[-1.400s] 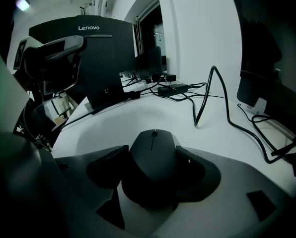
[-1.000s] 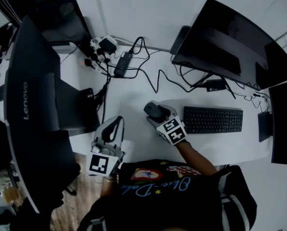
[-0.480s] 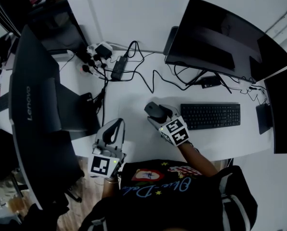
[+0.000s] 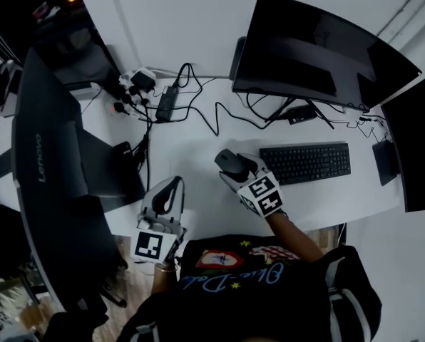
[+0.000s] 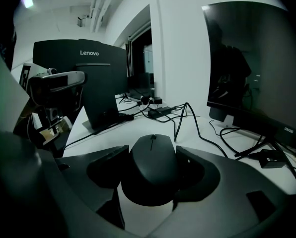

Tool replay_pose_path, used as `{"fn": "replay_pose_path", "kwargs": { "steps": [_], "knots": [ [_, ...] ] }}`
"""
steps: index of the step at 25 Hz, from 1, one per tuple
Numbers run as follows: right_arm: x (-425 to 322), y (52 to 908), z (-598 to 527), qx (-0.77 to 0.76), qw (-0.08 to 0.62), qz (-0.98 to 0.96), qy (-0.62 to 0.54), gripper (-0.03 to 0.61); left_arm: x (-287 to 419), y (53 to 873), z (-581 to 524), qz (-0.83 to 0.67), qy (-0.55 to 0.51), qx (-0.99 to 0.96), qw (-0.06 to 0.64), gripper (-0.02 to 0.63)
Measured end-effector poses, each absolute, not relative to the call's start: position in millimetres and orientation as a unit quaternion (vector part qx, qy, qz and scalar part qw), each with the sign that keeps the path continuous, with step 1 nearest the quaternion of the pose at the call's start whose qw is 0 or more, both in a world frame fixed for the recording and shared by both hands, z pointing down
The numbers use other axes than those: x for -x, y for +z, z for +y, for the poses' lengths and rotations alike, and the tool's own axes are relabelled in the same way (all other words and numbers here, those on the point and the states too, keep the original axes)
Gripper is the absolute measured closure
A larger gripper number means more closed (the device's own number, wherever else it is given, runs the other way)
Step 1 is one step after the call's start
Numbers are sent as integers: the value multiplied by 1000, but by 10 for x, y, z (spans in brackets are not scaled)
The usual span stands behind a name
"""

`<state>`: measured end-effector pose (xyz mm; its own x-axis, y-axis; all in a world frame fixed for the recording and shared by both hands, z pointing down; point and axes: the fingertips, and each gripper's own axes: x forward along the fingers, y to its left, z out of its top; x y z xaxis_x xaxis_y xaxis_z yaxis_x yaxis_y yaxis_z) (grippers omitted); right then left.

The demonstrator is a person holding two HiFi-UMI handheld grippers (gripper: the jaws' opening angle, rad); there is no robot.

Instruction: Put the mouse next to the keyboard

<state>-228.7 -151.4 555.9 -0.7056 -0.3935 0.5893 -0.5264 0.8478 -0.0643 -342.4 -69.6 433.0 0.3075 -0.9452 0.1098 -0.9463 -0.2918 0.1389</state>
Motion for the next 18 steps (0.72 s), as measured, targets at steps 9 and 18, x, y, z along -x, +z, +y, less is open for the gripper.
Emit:
{"fn": "replay_pose_path", "kwargs": {
  "steps": [9,18],
  "knots": [
    [2084,5371,-1480,-280,275,-914,107,290,3218,4316,-732,-559,-1,-825,87,612],
    [1750,5294,-1499,-322,274,-900,109,290,3013,4353,-828,-527,-4,-845,92,612]
  ]
}}
